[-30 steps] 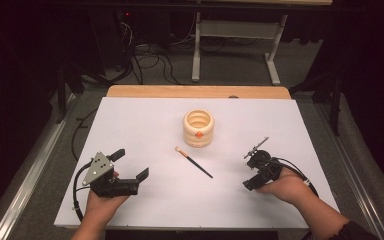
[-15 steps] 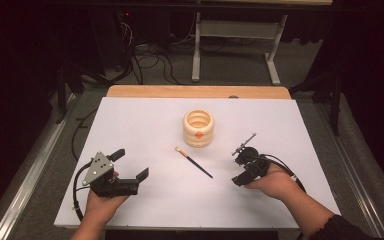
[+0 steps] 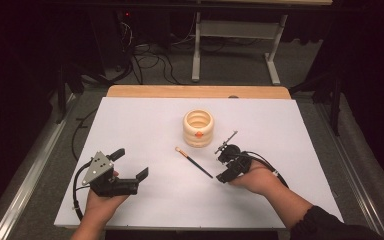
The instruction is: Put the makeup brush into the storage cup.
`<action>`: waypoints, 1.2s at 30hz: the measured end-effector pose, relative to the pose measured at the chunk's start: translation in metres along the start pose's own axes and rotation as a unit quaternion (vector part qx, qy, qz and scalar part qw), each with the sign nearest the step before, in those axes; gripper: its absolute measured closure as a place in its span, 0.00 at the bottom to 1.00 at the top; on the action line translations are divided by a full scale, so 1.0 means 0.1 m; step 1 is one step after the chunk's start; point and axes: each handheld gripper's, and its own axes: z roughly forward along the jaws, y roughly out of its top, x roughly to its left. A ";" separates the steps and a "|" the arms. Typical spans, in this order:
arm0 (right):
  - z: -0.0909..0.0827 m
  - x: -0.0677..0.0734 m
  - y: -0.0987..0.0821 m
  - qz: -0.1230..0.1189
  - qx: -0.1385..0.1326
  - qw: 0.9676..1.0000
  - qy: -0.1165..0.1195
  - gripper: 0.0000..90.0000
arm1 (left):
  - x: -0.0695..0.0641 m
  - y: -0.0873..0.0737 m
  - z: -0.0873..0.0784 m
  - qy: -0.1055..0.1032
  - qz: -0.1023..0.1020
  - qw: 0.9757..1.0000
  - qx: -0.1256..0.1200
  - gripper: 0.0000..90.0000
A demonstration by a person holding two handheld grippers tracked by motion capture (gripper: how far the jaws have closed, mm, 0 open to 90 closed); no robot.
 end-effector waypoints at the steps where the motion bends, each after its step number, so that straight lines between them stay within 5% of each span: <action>1: 0.00 0.00 0.00 0.000 0.000 1.000 0.000 0.50 | 0.00 0.00 0.00 0.000 0.000 1.000 0.000 0.00; 8: 0.07 0.08 0.17 -0.028 -0.008 1.000 0.003 0.54 | 0.00 0.00 0.00 0.000 0.001 1.000 0.000 0.00; 36: 0.23 0.24 0.63 -0.063 0.010 0.998 0.013 0.74 | 0.02 0.01 -0.01 -0.001 -0.001 1.000 -0.004 0.00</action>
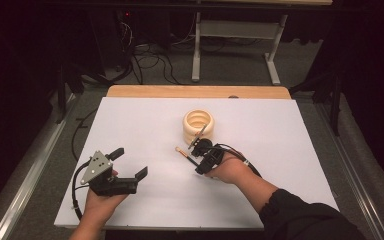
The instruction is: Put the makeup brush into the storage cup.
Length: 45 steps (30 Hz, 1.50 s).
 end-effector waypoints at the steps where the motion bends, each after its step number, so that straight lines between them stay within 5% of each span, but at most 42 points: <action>1: 0.01 0.00 0.00 -0.002 -0.001 1.000 0.001 0.75 | 0.00 0.00 0.00 0.000 0.000 1.000 0.000 0.00; 23: 0.10 0.00 0.08 0.014 0.062 0.998 -0.009 0.91 | -0.01 0.01 0.00 -0.002 -0.002 1.000 -0.004 0.00; 26: 0.11 0.00 0.09 -0.003 0.060 0.998 -0.015 0.91 | -0.01 0.01 -0.01 -0.002 -0.002 1.000 -0.005 0.00; 45: 0.11 -0.01 0.12 0.003 0.070 0.997 -0.008 0.97 | 0.00 0.01 -0.02 0.000 -0.003 1.000 -0.005 0.00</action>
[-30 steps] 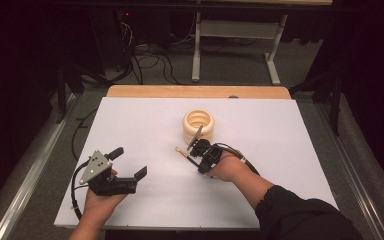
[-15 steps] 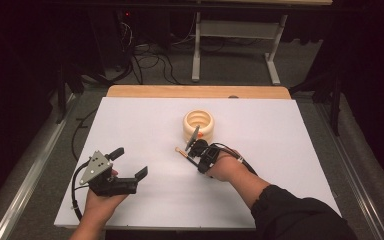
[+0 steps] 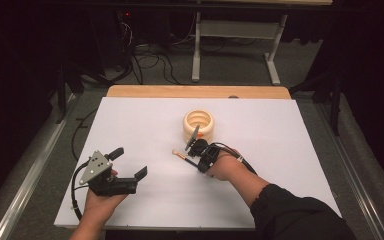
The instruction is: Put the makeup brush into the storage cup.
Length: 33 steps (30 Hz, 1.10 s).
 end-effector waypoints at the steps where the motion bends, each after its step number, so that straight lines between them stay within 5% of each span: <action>1: 0.00 -0.01 0.00 -0.006 -0.002 1.000 -0.001 0.97 | 0.00 0.00 0.00 0.000 0.000 1.000 0.000 0.00; 33: -0.01 0.00 0.00 0.001 -0.001 1.000 -0.002 0.97 | 0.02 0.00 -0.01 0.004 -0.001 1.000 -0.002 0.00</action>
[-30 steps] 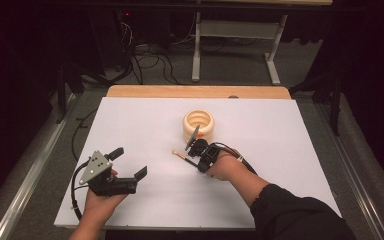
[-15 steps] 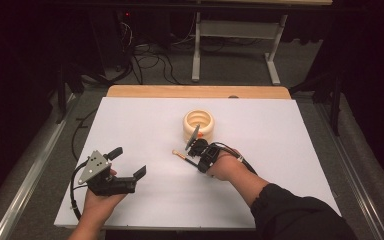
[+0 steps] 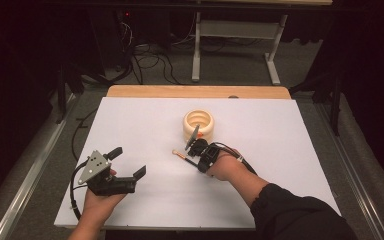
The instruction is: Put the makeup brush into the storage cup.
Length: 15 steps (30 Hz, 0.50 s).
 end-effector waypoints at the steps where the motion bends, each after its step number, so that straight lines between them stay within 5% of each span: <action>1: 0.00 0.00 0.00 -0.002 -0.002 1.000 -0.004 0.97 | 0.00 0.00 0.00 0.000 0.000 1.000 0.000 0.00; 15: -0.13 -0.02 -0.04 -0.016 -0.010 1.000 -0.011 0.97 | 0.01 0.00 -0.01 0.000 0.001 1.000 0.000 0.00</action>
